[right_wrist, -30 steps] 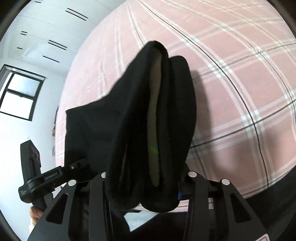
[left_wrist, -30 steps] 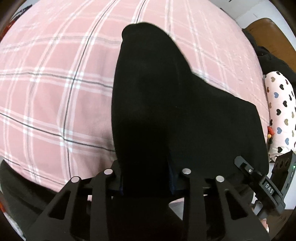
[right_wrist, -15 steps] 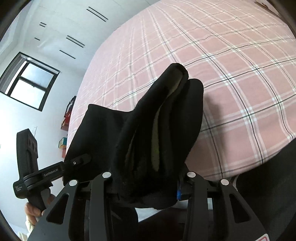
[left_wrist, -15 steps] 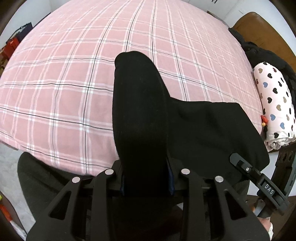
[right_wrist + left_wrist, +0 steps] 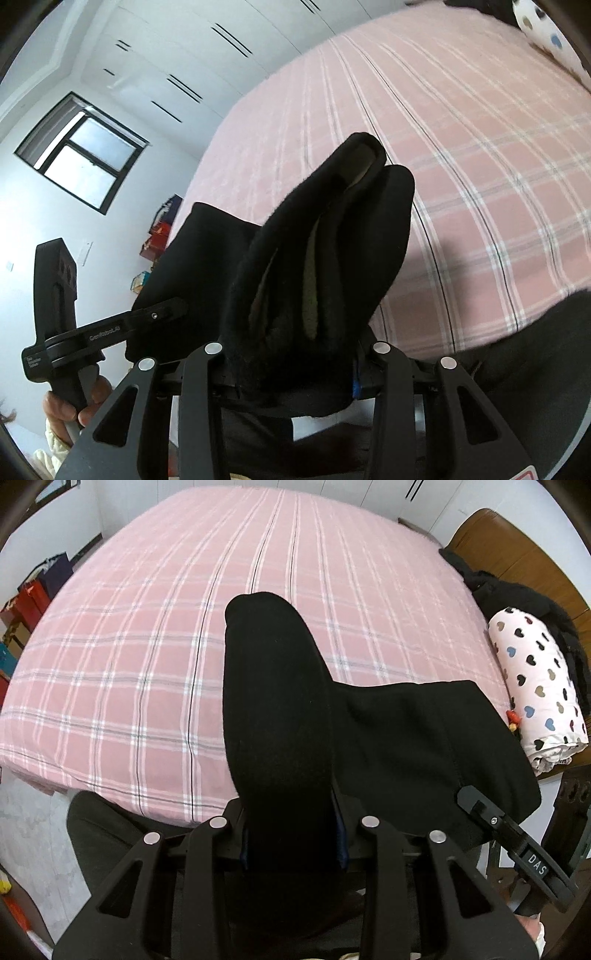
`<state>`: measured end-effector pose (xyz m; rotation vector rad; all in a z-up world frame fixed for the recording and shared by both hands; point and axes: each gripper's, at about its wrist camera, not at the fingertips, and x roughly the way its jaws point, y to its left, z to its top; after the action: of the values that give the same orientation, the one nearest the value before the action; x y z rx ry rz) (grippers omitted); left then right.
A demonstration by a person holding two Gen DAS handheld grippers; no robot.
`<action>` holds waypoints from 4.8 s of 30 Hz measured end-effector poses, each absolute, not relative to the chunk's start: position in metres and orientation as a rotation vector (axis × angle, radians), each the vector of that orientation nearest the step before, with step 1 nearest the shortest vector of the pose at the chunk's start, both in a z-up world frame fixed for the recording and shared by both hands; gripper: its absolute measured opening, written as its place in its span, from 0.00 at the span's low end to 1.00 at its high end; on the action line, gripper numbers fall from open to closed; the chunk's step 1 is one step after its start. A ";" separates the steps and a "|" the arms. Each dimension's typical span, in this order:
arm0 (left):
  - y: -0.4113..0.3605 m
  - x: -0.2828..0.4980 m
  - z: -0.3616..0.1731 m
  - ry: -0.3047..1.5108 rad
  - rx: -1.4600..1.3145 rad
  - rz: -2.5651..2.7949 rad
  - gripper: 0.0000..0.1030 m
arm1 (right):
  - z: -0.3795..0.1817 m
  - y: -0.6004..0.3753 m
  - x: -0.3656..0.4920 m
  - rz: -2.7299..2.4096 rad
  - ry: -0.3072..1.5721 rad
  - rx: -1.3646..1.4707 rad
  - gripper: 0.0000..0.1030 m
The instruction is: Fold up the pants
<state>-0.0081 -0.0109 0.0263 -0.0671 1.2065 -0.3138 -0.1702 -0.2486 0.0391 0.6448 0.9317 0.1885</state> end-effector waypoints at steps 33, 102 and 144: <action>-0.033 0.059 0.233 0.631 -0.049 -0.357 0.31 | 0.248 -0.251 -0.068 0.274 0.395 0.414 0.36; -0.078 0.360 -0.155 1.182 -0.064 -0.130 0.76 | -0.118 -0.364 0.185 -0.108 1.033 0.551 0.36; -0.064 0.077 -0.084 0.982 0.127 -0.097 0.92 | -0.020 -0.214 -0.071 -0.176 0.842 0.248 0.69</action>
<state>0.0767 -0.0638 -0.0838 0.1267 0.9825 -0.0971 -0.0707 -0.2145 -0.0198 0.2484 0.8417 -0.1762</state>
